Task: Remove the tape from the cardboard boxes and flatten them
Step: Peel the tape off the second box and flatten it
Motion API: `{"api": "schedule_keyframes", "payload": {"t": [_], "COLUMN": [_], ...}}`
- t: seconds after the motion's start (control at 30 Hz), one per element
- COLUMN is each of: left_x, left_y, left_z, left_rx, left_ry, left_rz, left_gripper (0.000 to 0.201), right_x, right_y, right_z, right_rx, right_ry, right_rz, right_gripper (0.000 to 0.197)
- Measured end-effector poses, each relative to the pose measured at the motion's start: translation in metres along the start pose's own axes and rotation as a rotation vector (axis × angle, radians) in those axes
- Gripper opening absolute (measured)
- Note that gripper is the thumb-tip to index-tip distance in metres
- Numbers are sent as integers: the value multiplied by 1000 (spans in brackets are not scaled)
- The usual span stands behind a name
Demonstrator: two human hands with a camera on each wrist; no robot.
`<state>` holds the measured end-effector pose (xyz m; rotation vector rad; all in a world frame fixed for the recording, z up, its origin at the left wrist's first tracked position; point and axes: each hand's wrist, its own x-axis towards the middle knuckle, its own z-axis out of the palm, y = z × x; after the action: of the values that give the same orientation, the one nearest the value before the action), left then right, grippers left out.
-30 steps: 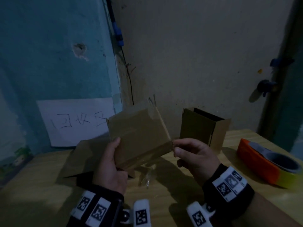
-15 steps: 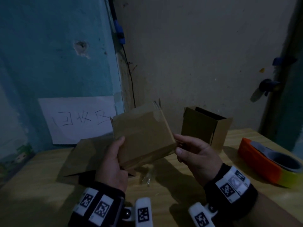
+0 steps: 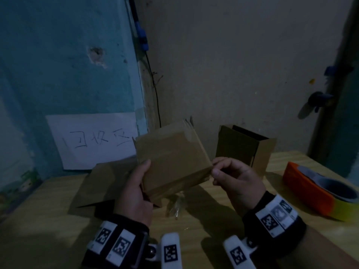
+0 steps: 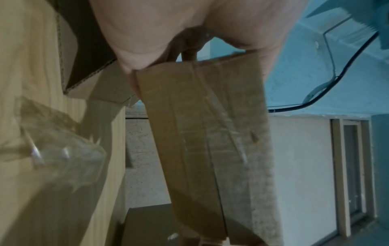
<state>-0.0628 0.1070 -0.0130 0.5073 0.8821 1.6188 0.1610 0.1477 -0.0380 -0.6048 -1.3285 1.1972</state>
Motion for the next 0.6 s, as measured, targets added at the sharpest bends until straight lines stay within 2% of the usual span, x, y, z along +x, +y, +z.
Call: {"api": "schedule_keyframes", "payload": {"t": [0.07, 0.13, 0.2, 0.23, 0.3, 0.37, 0.47, 0.6], "left_x": [-1, -3, -3, -3, -1, -3, -4, -9], "left_y": [0, 1, -1, -2, -4, -6, -6, -5], "left_z": [-1, 2, 5, 6, 2, -2, -3, 2], "left_rx": [-7, 17, 73, 115, 175, 182, 214, 232], "left_ry": [-19, -65, -76, -64, -36, 6, 15, 51], "left_rz": [-13, 4, 34, 45, 58, 68, 104, 177], "left_gripper": [54, 48, 44, 51, 84, 101, 117, 133], "right_x": [0, 0, 0, -1, -1, 1, 3, 4], "right_y": [0, -2, -4, -7, -8, -7, -1, 2], "right_z": [0, 1, 3, 4, 3, 1, -2, -3], "right_rx": [-11, -18, -66, -90, -137, -197, -249, -206], "right_ry": [21, 89, 166, 203, 273, 340, 384, 389], "right_rz": [2, 0, 2, 4, 10, 26, 51, 105], "right_gripper": [39, 48, 39, 29, 14, 4, 8, 8]}}
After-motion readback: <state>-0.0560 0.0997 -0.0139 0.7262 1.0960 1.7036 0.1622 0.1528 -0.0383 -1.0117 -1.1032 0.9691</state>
